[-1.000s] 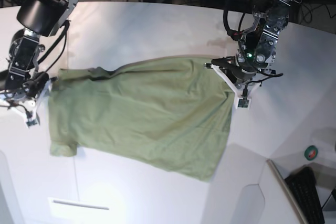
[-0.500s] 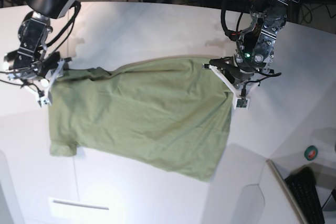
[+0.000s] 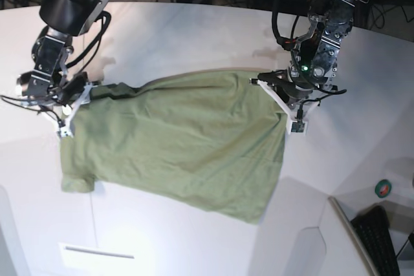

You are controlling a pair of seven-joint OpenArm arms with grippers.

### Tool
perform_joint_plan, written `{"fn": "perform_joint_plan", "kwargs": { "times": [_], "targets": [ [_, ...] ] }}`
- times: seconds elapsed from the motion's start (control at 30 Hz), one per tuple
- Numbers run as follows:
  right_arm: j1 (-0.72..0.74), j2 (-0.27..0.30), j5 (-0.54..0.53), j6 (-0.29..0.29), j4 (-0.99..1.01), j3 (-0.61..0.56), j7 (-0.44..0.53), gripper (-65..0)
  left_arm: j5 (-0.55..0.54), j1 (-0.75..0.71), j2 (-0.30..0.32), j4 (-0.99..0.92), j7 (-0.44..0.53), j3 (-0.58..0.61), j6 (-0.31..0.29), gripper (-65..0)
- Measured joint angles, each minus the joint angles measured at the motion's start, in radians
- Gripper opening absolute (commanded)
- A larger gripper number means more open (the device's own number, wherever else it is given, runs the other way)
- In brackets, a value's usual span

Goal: Layout the t-shirt on the table in an organized manner, then fold the t-shirt properly
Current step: 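Hold the shirt with both grippers and pull them apart to stretch it, then lift the stretched shirt with both grippers and lay it flat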

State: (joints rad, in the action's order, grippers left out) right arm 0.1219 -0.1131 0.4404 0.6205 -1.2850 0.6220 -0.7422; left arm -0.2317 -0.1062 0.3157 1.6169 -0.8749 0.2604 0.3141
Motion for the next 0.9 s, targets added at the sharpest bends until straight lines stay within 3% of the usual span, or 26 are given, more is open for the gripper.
{"fn": "perform_joint_plan", "kwargs": {
  "times": [0.07,0.23,0.3,0.37,0.43,0.5,0.67,0.8,0.9],
  "targets": [
    [0.000,0.008,-0.054,-0.003,0.006,0.000,0.000,-35.1,0.000,0.000,0.000,0.000,0.000,0.000,0.000,-65.0],
    [0.002,0.014,-0.076,-0.004,0.064,0.000,0.012,-35.7,0.000,0.000,0.000,0.000,0.000,0.000,0.000,-65.0],
    [0.008,0.016,-0.080,-0.004,0.081,0.000,0.012,-44.3,0.001,0.000,0.000,0.000,0.000,0.000,0.000,-65.0],
    [0.013,0.016,-0.098,-0.002,0.090,0.000,0.017,-65.0,0.001,0.001,0.000,0.000,0.000,0.000,0.000,-65.0],
    [0.009,0.019,-0.094,0.001,0.080,-0.002,0.012,-65.0,0.001,0.001,0.000,0.000,0.000,0.000,0.000,-65.0],
    [-0.013,0.022,-0.087,0.002,0.026,-0.005,-0.052,-65.0,0.008,0.002,0.001,0.000,-0.002,0.000,0.000,-65.0],
    [-0.102,0.035,-0.064,0.003,-0.318,-0.010,-0.204,-65.0,0.003,0.003,0.000,0.089,-0.008,-0.002,0.000,-65.0],
    [-0.109,0.081,-0.083,0.001,-0.503,-0.151,-0.292,-65.0,-0.004,0.034,-0.001,0.173,-0.011,0.002,0.000,-65.0],
    [-0.079,0.138,-0.081,0.008,-0.508,-0.266,-0.372,-65.0,-0.003,0.102,-0.003,0.182,-0.011,0.007,0.000,-65.0]
  ]
}}
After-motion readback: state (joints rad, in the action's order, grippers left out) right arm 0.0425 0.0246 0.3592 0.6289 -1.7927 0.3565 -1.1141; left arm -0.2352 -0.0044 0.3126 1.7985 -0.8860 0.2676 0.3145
